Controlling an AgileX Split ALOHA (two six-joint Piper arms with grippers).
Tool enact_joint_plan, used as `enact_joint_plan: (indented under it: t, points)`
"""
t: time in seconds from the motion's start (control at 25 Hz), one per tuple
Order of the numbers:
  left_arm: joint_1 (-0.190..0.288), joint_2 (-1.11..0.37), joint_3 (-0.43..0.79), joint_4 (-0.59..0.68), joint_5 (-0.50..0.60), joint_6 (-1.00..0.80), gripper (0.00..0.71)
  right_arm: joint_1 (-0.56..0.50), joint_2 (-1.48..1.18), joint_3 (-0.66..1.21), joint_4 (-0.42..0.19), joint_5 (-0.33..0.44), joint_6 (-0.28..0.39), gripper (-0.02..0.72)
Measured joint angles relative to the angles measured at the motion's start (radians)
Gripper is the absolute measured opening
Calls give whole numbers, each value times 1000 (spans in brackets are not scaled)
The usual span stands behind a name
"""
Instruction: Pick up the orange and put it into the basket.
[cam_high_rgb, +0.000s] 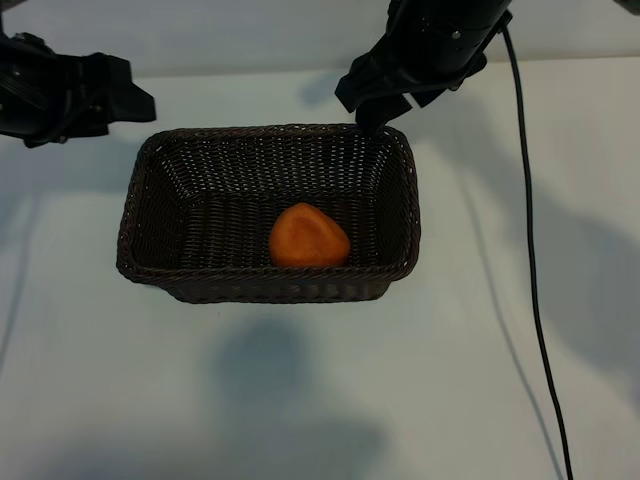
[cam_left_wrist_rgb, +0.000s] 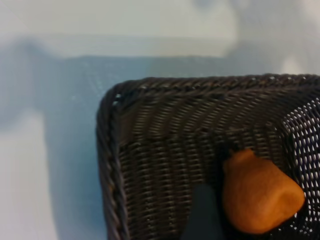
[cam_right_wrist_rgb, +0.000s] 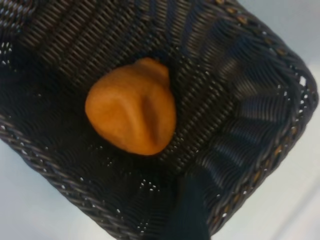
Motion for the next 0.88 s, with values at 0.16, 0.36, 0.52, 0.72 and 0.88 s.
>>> enact_joint_plan:
  t: [0.16, 0.36, 0.52, 0.72, 0.88]
  points:
    - [-9, 13, 0, 0, -6, 1, 589, 0, 2, 0, 8, 4, -2, 598]
    - [-9, 13, 0, 0, -11, 4, 589, 0, 8, 0, 9, 7, -3, 597]
    - [-9, 13, 0, 0, -14, 4, 589, 0, 25, 0, 9, 7, -3, 597]
    - [-9, 13, 0, 0, -18, 4, 589, 0, 29, 0, 9, 7, -3, 597]
    - [-9, 13, 0, 0, -18, 4, 589, 0, 29, 0, 9, 7, -6, 596]
